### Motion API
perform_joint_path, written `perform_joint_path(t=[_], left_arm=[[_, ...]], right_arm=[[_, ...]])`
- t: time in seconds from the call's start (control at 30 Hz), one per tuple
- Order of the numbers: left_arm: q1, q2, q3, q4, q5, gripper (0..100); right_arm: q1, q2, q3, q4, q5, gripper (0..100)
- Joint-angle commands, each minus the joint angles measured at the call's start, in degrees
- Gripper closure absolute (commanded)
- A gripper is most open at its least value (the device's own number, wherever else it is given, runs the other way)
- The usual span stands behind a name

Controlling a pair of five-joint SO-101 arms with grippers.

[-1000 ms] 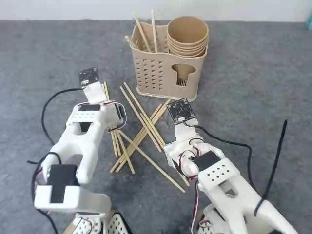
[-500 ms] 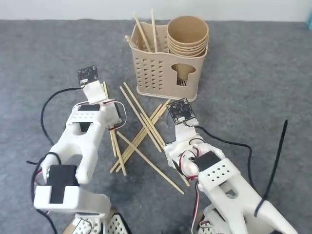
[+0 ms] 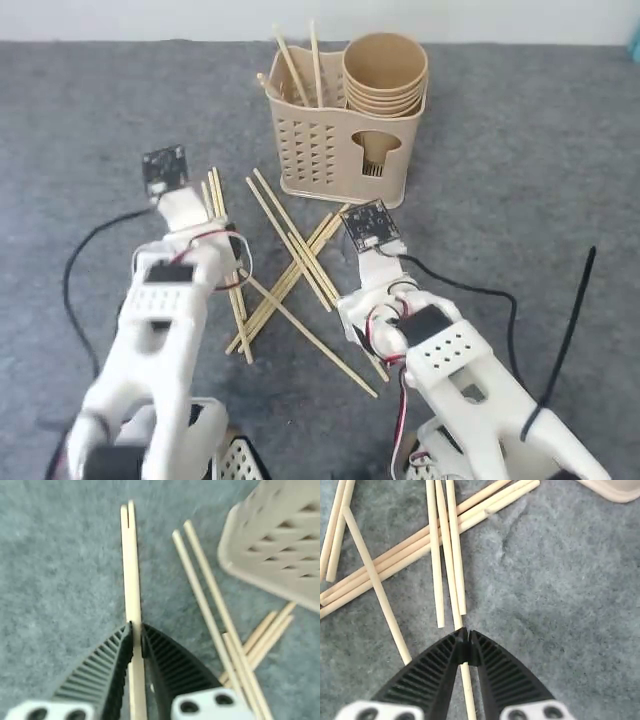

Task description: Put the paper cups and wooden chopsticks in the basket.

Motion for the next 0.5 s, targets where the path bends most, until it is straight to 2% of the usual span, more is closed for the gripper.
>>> perform_joint_path(t=[0.0,0.13,0.27,0.47], left_arm=[[2.20,-19.96,6.99,-2.37,-0.35,99],[2.29,-31.12,12.00,-3.34,1.41,99],[-0.09,-38.15,17.89,-10.11,7.03,99],[-3.96,-40.09,19.38,-12.75,8.44,99]], right_arm=[[-0.57,3.30,-5.89,1.54,0.18,98.6],[-3.12,10.42,-10.29,1.89,-1.05,92.5],[-5.23,18.33,-15.21,2.07,-5.63,84.2],[-6.46,27.30,-20.13,1.89,-5.80,85.7]])
